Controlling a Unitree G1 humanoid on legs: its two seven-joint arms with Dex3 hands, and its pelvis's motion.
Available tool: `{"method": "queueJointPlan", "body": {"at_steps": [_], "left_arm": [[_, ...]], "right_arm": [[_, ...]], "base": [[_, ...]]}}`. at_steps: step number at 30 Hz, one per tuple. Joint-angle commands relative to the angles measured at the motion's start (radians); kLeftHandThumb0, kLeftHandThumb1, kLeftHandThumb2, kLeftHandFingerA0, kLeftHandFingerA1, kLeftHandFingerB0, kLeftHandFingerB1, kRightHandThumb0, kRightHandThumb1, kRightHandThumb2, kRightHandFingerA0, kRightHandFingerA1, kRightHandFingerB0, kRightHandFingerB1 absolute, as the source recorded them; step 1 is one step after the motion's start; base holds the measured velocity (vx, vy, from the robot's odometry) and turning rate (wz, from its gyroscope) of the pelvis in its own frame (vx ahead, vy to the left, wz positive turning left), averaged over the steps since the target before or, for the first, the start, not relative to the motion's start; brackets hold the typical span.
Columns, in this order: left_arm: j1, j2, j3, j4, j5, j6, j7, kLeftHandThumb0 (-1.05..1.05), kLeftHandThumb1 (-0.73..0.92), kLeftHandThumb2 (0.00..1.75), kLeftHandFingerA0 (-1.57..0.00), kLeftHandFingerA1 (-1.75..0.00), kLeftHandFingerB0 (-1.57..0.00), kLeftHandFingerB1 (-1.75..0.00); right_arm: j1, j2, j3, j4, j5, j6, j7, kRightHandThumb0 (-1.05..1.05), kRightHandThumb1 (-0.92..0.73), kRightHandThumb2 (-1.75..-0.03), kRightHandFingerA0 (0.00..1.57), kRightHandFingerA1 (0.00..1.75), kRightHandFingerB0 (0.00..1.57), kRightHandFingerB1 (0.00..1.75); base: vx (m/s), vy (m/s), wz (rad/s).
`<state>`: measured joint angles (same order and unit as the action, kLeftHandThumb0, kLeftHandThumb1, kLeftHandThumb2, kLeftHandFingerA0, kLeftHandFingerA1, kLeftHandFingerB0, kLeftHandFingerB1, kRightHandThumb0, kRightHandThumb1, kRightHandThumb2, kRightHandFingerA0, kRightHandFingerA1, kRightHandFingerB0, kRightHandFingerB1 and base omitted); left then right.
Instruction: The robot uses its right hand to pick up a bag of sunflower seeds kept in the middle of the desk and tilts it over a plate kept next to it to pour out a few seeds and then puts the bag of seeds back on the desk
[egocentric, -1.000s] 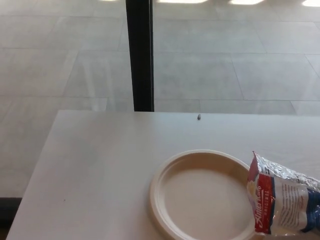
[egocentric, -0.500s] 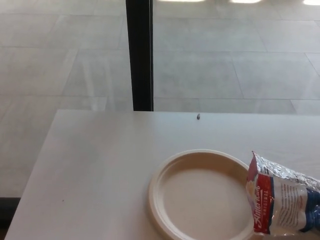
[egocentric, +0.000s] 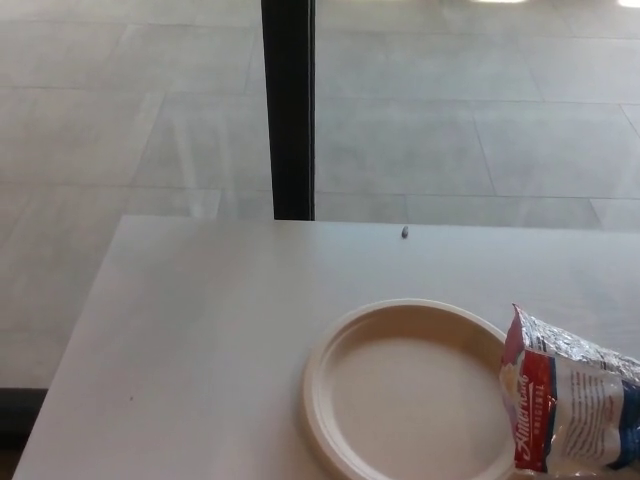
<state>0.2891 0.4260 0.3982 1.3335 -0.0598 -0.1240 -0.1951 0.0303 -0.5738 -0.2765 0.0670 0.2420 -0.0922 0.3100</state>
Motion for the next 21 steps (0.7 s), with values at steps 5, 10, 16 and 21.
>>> {"method": "queueJointPlan", "body": {"at_steps": [5,10,16,21], "left_arm": [[0.014,0.015,-0.004,0.000,-0.011,-0.038,-0.009,-0.80,0.61,0.97,-0.54,-0.62,-0.31,-0.49],[0.014,0.016,-0.006,-0.001,-0.005,-0.045,-0.007,-0.76,0.75,0.63,-0.66,-0.59,-0.38,-0.37],[0.008,0.016,0.005,0.004,-0.014,-0.033,-0.019,-0.74,0.76,0.63,-0.62,-0.53,-0.33,-0.36],[0.006,0.011,0.023,0.003,-0.029,-0.034,-0.022,-0.78,0.60,0.96,-0.60,-0.61,-0.36,-0.50]], "right_arm": [[-0.021,-0.064,0.135,0.049,-0.117,0.063,0.084,-0.87,-0.54,-0.96,0.00,0.10,0.00,0.15],[-0.055,-0.065,0.160,0.073,-0.148,0.083,0.086,-0.89,-0.54,-0.95,0.00,0.09,0.00,0.19],[-0.107,-0.074,0.189,0.131,-0.205,0.065,0.082,-0.91,-0.52,-0.79,0.00,0.18,0.00,0.14],[-0.136,-0.060,0.194,0.162,-0.214,0.054,0.084,-0.88,-0.53,-0.94,0.00,0.08,0.00,0.17]], "base": [[0.00,0.000,0.00],[0.00,0.000,0.00],[0.00,0.000,0.00],[0.00,0.000,0.00]]}}
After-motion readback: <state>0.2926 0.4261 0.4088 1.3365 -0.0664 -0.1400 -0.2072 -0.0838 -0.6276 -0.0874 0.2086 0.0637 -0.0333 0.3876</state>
